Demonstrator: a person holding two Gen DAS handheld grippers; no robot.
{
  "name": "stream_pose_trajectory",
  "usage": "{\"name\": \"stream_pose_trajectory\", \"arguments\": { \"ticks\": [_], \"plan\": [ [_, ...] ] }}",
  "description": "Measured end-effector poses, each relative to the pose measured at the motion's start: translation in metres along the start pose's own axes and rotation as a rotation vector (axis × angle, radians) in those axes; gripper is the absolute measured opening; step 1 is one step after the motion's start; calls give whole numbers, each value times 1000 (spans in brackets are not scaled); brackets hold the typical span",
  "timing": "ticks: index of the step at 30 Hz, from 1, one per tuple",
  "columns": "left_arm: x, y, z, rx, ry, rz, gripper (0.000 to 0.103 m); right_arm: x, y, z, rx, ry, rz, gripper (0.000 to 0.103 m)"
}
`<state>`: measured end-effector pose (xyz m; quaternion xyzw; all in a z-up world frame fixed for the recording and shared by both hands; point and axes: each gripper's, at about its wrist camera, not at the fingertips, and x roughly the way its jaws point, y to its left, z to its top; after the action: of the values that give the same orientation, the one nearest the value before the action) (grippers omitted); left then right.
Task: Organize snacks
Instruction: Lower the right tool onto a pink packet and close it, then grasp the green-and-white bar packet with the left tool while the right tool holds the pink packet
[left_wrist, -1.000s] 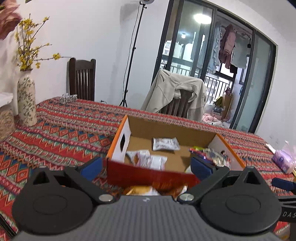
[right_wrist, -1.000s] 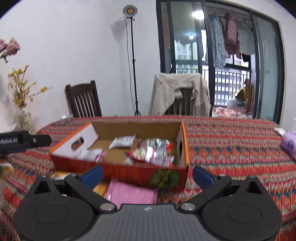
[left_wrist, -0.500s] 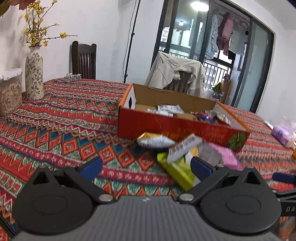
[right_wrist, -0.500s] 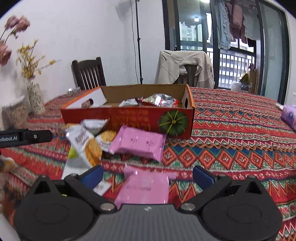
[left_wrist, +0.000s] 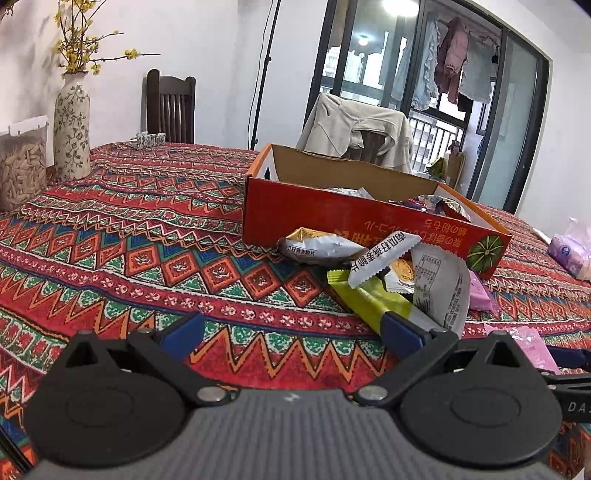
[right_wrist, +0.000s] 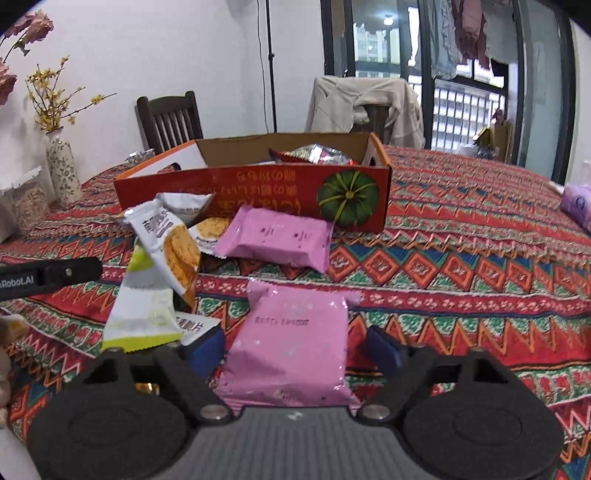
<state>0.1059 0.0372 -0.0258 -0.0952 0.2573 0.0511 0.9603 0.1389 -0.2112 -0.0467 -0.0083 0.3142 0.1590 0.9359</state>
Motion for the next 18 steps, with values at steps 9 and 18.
{"name": "stream_pose_trajectory", "arguments": {
  "ticks": [9, 18],
  "plan": [
    [0, -7, 1, 16, 14, 25, 103, -10, -7, 0, 38, -39, 21, 61],
    [5, -61, 7, 127, 53, -18, 103, -19, -20, 1, 75, -80, 25, 61]
  ]
}}
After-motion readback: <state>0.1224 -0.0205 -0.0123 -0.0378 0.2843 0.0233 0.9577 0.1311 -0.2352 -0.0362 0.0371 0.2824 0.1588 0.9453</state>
